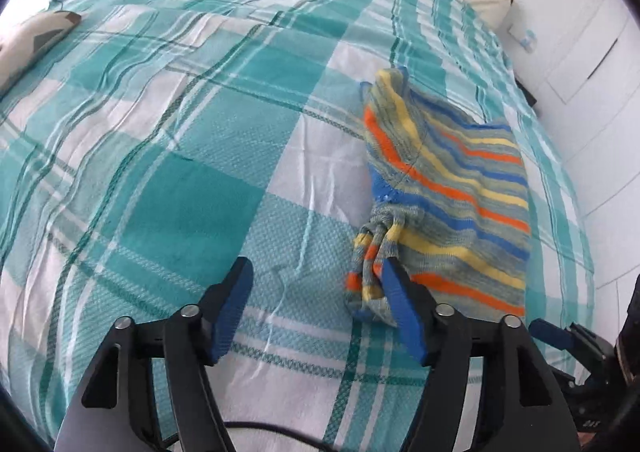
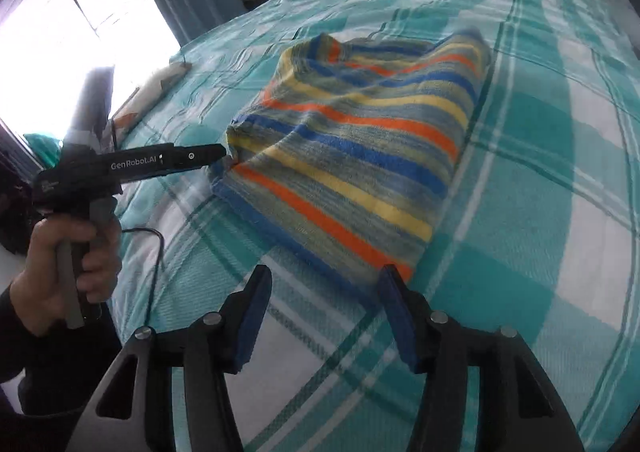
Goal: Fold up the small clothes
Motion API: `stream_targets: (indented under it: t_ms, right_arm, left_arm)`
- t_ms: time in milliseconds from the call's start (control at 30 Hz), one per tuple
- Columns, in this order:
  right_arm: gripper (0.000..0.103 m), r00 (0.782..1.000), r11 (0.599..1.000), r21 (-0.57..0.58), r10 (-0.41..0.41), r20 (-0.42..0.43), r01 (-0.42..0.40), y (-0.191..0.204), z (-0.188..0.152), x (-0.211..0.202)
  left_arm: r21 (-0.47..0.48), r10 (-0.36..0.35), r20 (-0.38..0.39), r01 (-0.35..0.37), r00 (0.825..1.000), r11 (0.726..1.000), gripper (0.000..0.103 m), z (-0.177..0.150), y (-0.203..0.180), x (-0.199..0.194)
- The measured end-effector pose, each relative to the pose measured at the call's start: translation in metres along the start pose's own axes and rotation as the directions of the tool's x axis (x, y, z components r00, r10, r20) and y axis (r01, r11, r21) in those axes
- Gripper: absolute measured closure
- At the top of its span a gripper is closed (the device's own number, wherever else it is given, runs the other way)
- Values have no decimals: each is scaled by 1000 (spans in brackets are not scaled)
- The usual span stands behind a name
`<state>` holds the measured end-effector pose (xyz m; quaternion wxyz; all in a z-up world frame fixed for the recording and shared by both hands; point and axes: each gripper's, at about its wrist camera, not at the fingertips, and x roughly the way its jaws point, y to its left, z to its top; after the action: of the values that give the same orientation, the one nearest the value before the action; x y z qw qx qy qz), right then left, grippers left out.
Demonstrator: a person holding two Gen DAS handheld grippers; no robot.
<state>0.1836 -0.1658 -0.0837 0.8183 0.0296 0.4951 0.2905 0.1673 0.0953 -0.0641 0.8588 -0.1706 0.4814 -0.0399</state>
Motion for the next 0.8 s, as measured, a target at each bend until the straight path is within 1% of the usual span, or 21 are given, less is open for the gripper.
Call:
stream_targets:
  t_ms: [33,100,167,233,267,400,467,533,667,800]
  right_arm:
    - [37,1000,1000,18,1,27,-2,1,-6,-9]
    - [32,996,998,40,-41,73,38,3,-20,-22]
    - [29,992,994,66,-90,94,84,5,-39,-32]
    - [27,985,987,96,-137,103,127,5,-54,-38]
    - [27,981,982,119,-158,108,145,4,-65,-42]
    - [26,977,962,218,-188,101,162,-2,-93,-59]
    - [24,973,950,258,-209,100,178,-4,-106,-67]
    - [18,966,937,284,-238,101,202,-6,-112,-75]
    - [17,951,914,318,-295,90,253,-2,-116,-87]
    - [17,940,910,300,-327,92,287,10,-109,-98]
  left_arm:
    - [-2,-8,-3,8,1000,1000,29,-1,2,-1]
    - [21,5,-14,-4,1000,1000,26,-7,1,-7]
    - [45,15,-20,-14,1000,999,22,-13,-3,-14]
    - [63,12,-21,-10,1000,998,17,-20,-6,-24]
    - [71,10,-20,-8,1000,997,17,-24,-7,-31]
    - [110,9,-22,-7,1000,994,15,-33,-12,-52]
    - [126,4,-26,-1,1000,992,15,-37,-14,-65]
    - [143,12,-23,-8,1000,990,13,-41,-16,-79]
    - [167,40,5,-40,999,985,9,-45,-23,-101]
    - [179,70,26,-73,997,981,8,-49,-30,-103]
